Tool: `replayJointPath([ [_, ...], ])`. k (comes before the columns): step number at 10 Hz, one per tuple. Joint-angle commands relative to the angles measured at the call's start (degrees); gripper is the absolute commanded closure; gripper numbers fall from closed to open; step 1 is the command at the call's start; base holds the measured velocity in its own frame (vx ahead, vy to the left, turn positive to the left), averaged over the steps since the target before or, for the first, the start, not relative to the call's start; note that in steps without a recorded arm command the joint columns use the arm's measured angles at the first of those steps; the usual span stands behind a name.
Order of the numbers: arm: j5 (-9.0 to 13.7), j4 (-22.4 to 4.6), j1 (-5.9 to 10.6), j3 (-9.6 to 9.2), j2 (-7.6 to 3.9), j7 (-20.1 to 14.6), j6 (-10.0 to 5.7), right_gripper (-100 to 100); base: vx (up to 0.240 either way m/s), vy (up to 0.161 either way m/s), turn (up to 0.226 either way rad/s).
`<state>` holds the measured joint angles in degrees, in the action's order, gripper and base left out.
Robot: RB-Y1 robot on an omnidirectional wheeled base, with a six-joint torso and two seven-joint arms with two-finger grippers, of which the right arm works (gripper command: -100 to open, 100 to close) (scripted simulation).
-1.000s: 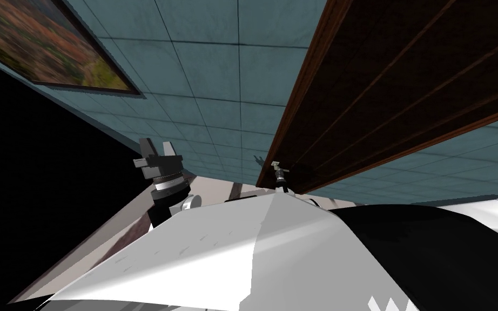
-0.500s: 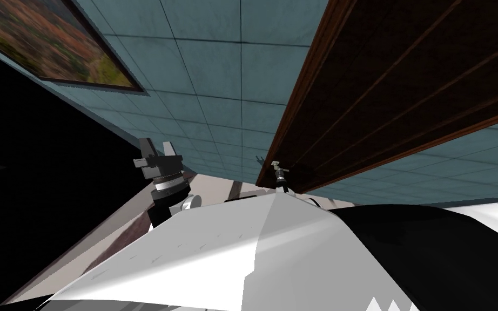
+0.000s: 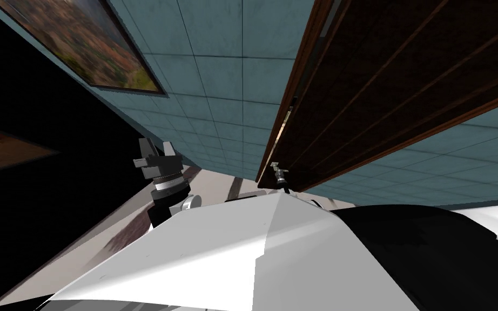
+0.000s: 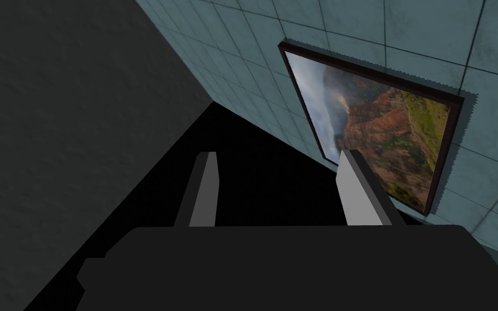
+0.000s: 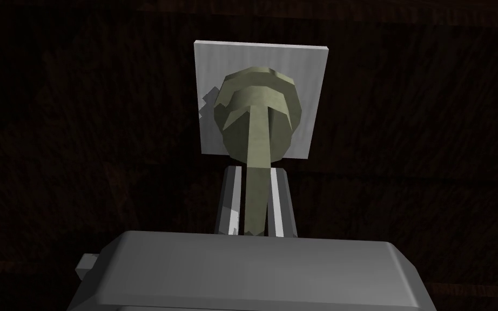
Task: Pull the door open
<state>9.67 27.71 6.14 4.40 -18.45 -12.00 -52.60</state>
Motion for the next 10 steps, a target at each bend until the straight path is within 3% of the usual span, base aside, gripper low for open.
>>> replayJointPath([
  [1,-0.63,0.26,-0.37,-0.91,-0.39,-1.1,-0.61,100,-0.204,-0.059,0.098],
  [4,-1.04,0.7,-0.7,-1.51,-0.67,-1.69,-0.53,100,-0.174,-0.036,0.069],
  [10,-3.63,1.11,-3.2,-5.84,-3.36,-6.57,-4.36,100,-0.231,-0.046,0.099],
])
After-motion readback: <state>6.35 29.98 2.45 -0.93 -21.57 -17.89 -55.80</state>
